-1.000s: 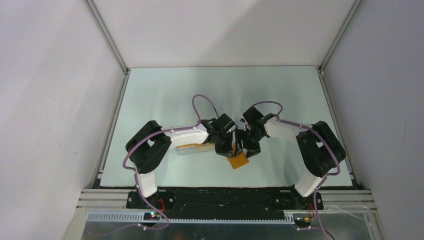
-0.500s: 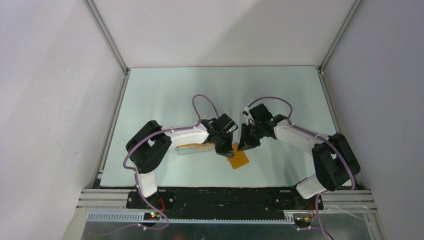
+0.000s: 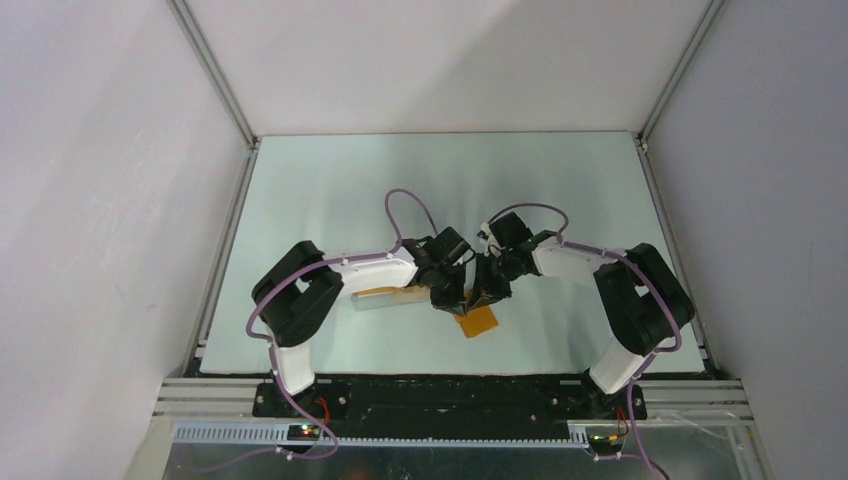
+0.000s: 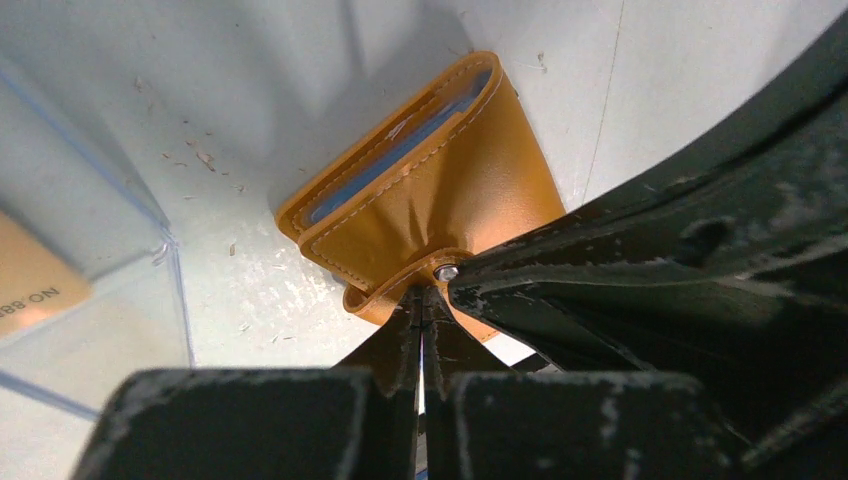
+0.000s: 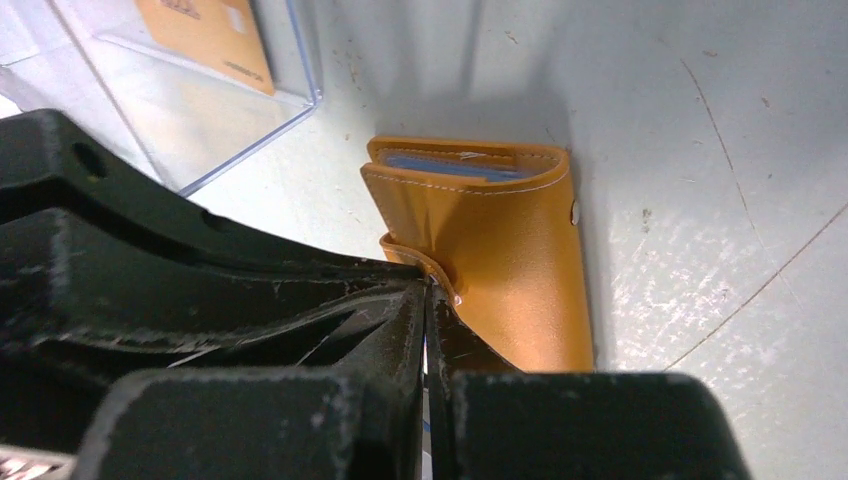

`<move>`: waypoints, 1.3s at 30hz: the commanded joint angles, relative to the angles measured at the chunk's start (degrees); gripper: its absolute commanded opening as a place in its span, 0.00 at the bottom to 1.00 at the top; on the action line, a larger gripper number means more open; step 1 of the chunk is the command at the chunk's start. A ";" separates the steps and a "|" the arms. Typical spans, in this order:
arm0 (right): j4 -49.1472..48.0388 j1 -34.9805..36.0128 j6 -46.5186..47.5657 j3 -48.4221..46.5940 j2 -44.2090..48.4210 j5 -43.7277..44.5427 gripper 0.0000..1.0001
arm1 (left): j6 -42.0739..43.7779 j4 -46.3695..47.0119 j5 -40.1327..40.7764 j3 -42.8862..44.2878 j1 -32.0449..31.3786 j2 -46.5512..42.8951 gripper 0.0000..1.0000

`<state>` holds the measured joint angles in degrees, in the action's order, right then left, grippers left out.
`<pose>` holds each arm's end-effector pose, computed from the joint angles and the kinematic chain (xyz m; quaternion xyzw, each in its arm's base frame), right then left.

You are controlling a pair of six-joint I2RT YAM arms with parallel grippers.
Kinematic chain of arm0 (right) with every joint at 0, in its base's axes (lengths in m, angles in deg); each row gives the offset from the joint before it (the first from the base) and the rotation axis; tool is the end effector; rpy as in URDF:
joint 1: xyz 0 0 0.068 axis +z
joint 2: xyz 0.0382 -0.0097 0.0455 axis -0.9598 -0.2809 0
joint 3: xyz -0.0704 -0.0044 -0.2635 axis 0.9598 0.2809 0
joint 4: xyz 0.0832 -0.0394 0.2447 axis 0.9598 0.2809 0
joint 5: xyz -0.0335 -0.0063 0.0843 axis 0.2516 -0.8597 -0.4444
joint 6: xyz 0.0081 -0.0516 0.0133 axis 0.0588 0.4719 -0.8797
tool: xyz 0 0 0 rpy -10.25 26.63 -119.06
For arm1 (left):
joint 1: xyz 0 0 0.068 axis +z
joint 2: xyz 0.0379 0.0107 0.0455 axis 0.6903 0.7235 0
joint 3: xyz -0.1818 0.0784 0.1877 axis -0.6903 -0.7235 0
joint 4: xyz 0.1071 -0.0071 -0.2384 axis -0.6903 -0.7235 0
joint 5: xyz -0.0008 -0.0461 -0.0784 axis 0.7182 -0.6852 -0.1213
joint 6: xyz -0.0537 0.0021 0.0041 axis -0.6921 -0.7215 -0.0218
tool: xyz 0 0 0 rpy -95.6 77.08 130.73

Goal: Put the credit cards into the card holder
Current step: Close the card holder at the center of the board.

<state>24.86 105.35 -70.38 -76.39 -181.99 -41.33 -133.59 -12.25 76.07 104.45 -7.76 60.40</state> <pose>0.2502 0.1755 0.1553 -0.0664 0.9444 0.3201 0.0345 0.2198 -0.2879 0.1549 0.0401 0.9701 -0.2334 0.0530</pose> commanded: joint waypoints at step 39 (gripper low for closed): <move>-0.19 3.67 2.85 6.92 1.75 11.74 0.00 | 2.22 0.78 3.79 2.57 -1.04 3.43 0.00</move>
<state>22.60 110.33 -69.05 -73.59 -178.84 -31.58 -133.06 -14.44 76.16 106.33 -7.87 61.34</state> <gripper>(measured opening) 0.009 0.003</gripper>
